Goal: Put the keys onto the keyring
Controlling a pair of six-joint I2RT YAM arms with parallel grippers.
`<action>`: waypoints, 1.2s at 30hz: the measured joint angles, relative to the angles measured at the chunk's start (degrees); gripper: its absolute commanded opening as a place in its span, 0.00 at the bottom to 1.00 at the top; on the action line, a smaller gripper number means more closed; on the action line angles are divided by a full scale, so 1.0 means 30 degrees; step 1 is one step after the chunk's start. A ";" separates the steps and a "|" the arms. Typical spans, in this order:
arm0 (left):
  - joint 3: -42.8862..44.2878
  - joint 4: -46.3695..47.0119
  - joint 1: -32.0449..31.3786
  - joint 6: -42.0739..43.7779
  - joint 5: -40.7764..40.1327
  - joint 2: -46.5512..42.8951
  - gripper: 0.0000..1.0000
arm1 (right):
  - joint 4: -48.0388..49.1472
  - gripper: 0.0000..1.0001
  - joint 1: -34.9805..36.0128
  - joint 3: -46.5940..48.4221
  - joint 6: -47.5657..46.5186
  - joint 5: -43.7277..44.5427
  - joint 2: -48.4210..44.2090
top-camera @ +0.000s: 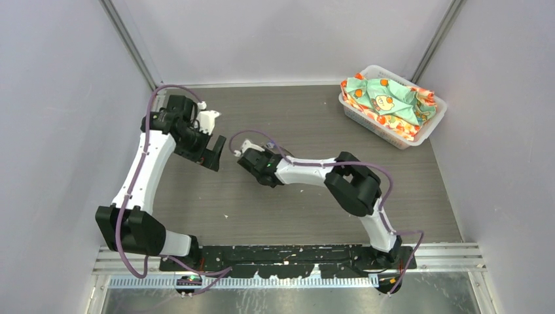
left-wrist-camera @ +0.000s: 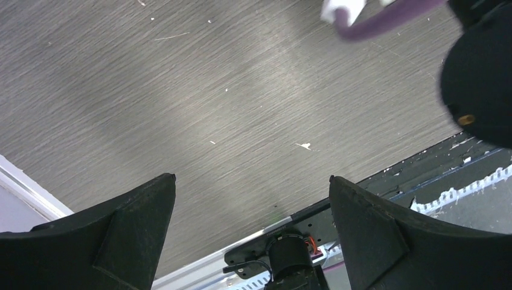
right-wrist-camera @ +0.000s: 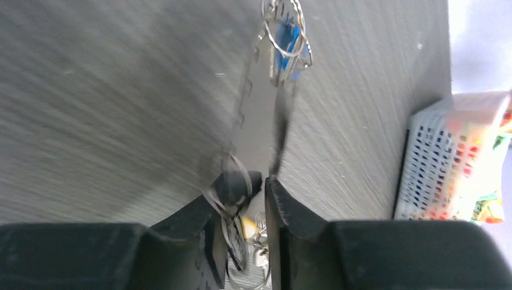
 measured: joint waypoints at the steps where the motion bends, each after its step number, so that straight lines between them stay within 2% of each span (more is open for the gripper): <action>1: -0.0131 0.0153 0.0015 0.0000 0.0022 0.0007 1.00 | -0.0022 0.44 0.0175 0.0233 0.0058 -0.0197 0.0386; 4: -0.0211 0.0393 0.0153 0.0000 0.0204 0.0007 1.00 | -0.0321 0.51 0.0685 0.0372 0.0175 -0.0867 0.1122; 6: -0.0211 0.0597 0.0379 0.0000 0.0372 0.0007 1.00 | -0.0656 0.61 0.0991 0.0437 0.0058 -0.0634 0.1260; 7: -0.0219 0.0699 0.0554 0.0000 0.0495 0.0007 1.00 | -0.0816 0.74 0.1129 0.0561 0.0095 -0.0685 0.1224; 8: -0.0219 0.0787 0.0736 0.0000 0.0627 0.0007 1.00 | -0.0882 0.98 0.1217 0.0619 0.0073 -0.0670 0.1202; 11: -0.0211 0.0903 0.1239 0.0000 0.1013 0.0007 1.00 | -0.1144 1.00 0.1355 0.0605 0.0197 -0.0437 0.0641; 17: -0.0211 0.1129 0.1661 -0.0007 0.1545 0.0007 1.00 | -0.2200 1.00 0.1188 -0.0889 0.1392 -0.2251 -0.1727; 21: -0.0211 0.1341 0.2025 0.0000 0.1902 0.0007 1.00 | -0.2696 1.00 0.0328 -0.2018 0.3169 -0.4095 -0.4845; 24: -0.0474 0.1938 0.2637 -0.0015 0.2178 -0.0073 1.00 | -0.2142 1.00 -0.1362 -0.3636 0.4889 -0.5581 -0.8568; 28: -0.3031 0.4896 0.3847 -0.0423 0.2514 -0.0721 1.00 | -0.0605 1.00 -0.5931 -0.7461 0.7482 -0.7293 -1.4440; 32: -0.7584 0.9908 0.4401 -0.1282 0.2667 -0.1392 1.00 | 0.0736 1.00 -1.1315 -1.1038 1.0054 -0.7643 -1.8054; 36: -1.3041 1.6116 0.4473 -0.2346 0.2732 -0.2229 1.00 | 0.2295 1.00 -1.3930 -1.4112 1.1402 -0.6659 -1.9511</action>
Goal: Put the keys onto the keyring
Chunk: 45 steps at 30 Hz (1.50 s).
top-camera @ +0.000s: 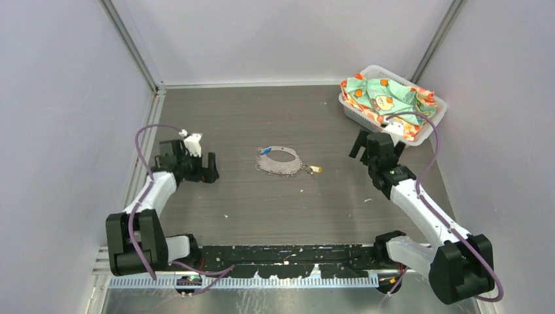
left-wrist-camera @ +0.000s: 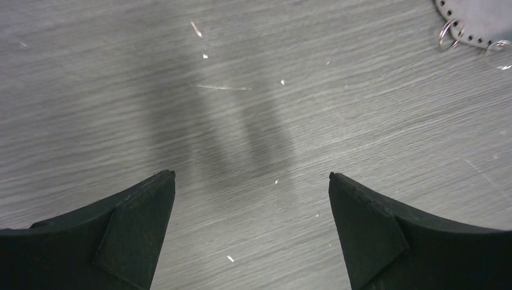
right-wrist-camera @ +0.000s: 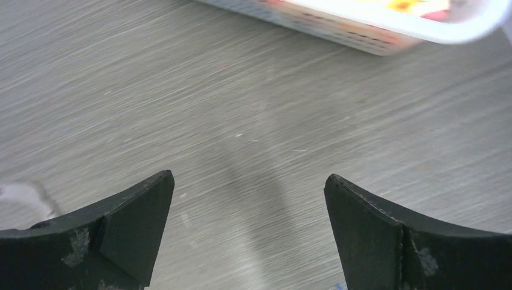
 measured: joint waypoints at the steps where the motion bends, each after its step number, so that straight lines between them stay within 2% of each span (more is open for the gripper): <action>1: -0.1260 0.1421 0.0000 -0.0262 0.0007 -0.0335 1.00 | 0.1107 1.00 -0.0408 -0.1020 -0.0044 0.0539 -0.0350; 3: -0.3978 0.4962 0.0000 -0.0845 0.0036 -0.1268 1.00 | 0.3810 1.00 -0.0831 -0.3213 -0.0561 0.1661 -0.1056; 6: -0.6528 0.9479 0.0000 -0.1603 0.0058 -0.1953 1.00 | 0.8823 1.00 -0.0911 -0.6397 -0.1872 0.3534 -0.1479; 8: -0.7548 1.2109 0.0000 -0.1916 0.0080 -0.1727 1.00 | 1.1227 1.00 -0.1253 -0.7519 -0.2645 0.4240 -0.0707; 13: -0.8036 1.6895 0.0000 -0.3053 -0.0262 -0.0036 1.00 | 1.5926 1.00 -0.2448 -0.7978 -0.3483 0.4626 0.2703; 17: -0.8779 2.1558 0.0000 -0.3606 -0.0576 0.1268 1.00 | 1.8498 1.00 -0.3249 -0.7985 -0.3774 0.4204 0.5238; 21: -1.0207 2.7787 0.0000 -0.3774 -0.0896 0.4728 1.00 | 2.0903 1.00 -0.3883 -0.8225 -0.4036 0.3475 0.7220; 22: -1.0404 2.8509 0.0000 -0.3781 -0.0896 0.5763 1.00 | 2.1660 1.00 -0.3956 -0.8335 -0.4189 0.3060 0.7759; 25: -1.0127 2.8166 -0.0007 -0.3810 -0.0925 0.6273 1.00 | 2.3445 1.00 -0.3781 -0.8473 -0.4911 0.2025 0.9464; 31: -0.7133 2.6418 -0.1035 -0.3570 -0.2076 0.6069 1.00 | 2.2993 1.00 -0.4794 -0.7664 -0.4779 0.0648 0.9836; 45: -0.7125 2.5492 -0.1413 -0.3249 -0.2783 0.5880 1.00 | 2.3059 1.00 -0.5122 -0.7519 -0.4648 0.0058 0.9821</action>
